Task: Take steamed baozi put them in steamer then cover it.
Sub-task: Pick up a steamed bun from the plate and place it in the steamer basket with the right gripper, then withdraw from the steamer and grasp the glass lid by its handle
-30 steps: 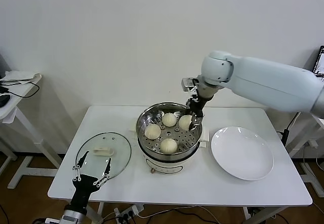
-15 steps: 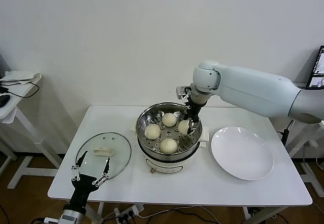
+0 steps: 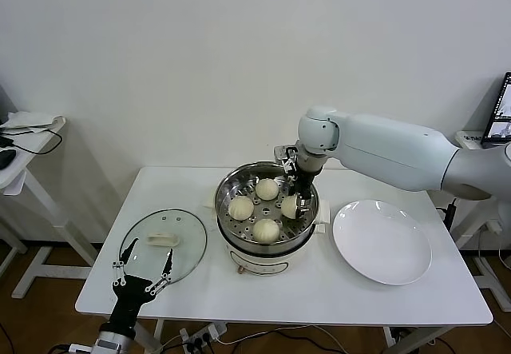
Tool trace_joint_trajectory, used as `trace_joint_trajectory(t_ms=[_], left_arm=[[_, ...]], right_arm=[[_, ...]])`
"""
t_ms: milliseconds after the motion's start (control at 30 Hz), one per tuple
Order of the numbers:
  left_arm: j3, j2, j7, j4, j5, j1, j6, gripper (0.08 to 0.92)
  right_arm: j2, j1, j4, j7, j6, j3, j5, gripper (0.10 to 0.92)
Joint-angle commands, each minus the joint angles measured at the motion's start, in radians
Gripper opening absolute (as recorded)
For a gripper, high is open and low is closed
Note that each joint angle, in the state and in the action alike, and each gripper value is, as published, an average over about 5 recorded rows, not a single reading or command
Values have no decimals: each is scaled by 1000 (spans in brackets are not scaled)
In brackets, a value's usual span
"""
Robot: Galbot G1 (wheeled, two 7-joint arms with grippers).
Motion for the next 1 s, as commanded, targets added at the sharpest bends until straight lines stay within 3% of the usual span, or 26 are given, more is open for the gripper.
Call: trace_joint_trajectory(t_ms=[33, 200, 700, 833, 1000], left_arm=[[3, -2, 0, 1, 0, 0, -1, 823], [1, -2, 0, 1, 2, 4, -4, 823], [-13, -5, 11, -45, -53, 14, 27, 823], [-39, 6, 43, -101, -149, 12, 129, 823], [-48, 14, 53, -137, -174, -19, 194, 823]], right_arm=[[3, -10, -6, 1, 1, 8, -13, 769], [-25, 12, 10, -10, 6, 32, -12, 820], [-299, -7, 105, -51, 32, 333, 89, 823], [-392, -128, 123, 49, 77, 540, 169, 823], [-511, -322, 190, 294, 188, 791, 315, 823]])
